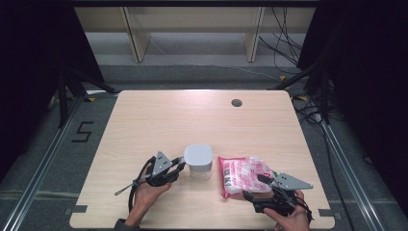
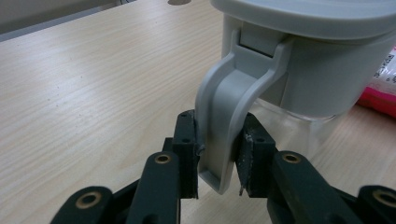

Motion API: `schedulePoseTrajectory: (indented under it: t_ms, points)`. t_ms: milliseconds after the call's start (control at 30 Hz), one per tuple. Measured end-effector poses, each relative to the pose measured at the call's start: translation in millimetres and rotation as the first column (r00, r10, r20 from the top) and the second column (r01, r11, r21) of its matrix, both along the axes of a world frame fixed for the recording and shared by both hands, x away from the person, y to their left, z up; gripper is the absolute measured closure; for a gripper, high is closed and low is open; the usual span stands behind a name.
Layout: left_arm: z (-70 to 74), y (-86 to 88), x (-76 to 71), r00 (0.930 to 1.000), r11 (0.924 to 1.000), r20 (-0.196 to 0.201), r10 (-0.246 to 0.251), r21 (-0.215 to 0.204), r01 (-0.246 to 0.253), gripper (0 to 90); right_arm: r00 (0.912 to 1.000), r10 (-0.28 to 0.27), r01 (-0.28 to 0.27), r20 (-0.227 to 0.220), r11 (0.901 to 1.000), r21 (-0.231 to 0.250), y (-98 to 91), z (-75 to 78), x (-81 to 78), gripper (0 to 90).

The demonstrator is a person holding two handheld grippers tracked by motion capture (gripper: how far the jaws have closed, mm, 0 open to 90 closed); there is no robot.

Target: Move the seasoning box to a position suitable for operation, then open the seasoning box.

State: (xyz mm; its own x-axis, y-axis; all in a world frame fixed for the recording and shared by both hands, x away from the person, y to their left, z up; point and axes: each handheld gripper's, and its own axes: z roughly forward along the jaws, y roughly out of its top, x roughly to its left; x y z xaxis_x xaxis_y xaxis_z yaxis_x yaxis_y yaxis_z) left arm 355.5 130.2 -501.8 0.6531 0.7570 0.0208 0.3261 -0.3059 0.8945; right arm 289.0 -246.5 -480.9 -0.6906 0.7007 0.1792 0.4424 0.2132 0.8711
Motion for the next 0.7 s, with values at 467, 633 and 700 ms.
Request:
schedulePoseTrajectory:
  t_ms: [467, 633, 700]
  points:
    - [-1.8, -0.7, -5.3, 0.9995, 0.9996, 0.018, -0.027, 0.000, 0.027, 70.9, 1.0000, 0.001, -0.001, -0.007, 0.9998, -0.021, -0.6, -0.5, 1.1, 17.0]
    - [-3.3, -1.9, -2.9, 0.9993, 0.9994, 0.022, -0.032, -0.015, 0.032, 71.2, 0.9997, -0.001, 0.001, -0.024, 1.0000, -0.007, 0.2, -0.9, 0.3, 17.0]
    - [-3.2, -2.4, -1.7, 0.9993, 0.9996, 0.024, -0.027, -0.007, 0.028, 71.2, 0.9999, 0.014, -0.014, -0.006, 0.9999, -0.006, -0.7, 0.4, 0.4, 17.0]
